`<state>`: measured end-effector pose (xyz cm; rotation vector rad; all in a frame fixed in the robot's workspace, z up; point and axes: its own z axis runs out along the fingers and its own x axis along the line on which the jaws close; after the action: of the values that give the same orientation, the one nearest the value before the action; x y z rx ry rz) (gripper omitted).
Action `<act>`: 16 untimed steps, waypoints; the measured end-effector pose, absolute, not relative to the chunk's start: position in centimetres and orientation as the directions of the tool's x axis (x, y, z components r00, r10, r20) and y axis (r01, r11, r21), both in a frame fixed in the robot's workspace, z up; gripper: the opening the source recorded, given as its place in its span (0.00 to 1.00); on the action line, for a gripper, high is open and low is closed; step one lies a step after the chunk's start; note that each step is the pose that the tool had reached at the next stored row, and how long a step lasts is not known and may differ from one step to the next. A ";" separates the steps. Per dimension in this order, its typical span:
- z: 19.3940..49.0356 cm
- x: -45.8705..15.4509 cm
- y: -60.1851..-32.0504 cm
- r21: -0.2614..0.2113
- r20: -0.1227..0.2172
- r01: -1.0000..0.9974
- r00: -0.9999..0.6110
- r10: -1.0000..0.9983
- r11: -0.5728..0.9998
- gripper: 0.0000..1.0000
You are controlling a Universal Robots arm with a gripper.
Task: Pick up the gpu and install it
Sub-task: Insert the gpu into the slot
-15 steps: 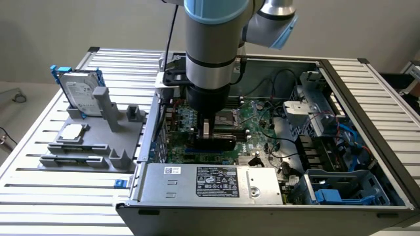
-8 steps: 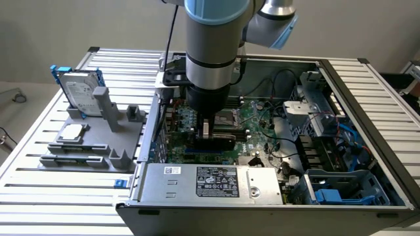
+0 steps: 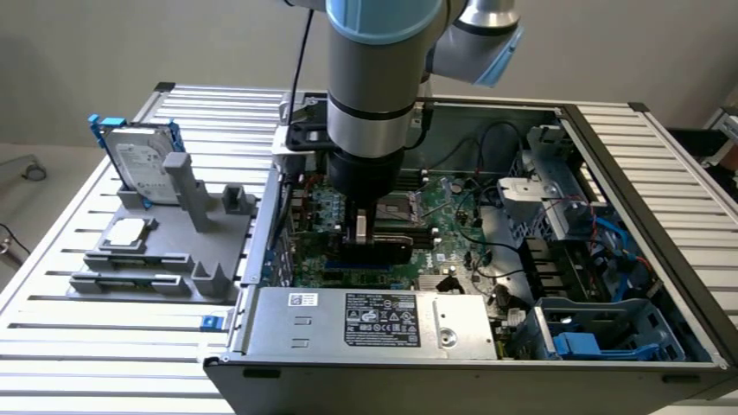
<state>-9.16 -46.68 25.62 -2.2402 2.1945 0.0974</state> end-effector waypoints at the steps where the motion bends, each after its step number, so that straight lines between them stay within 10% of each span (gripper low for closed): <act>1: 25.6 -9.2 -46.7 0.042 -0.047 -0.999 0.021 -0.999 -0.023 0.27; 16: 25.4 -9.2 -46.7 0.046 -0.048 -0.998 0.049 -0.998 -0.052 0.27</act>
<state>-9.17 -46.68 25.41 -2.2759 2.1635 0.1053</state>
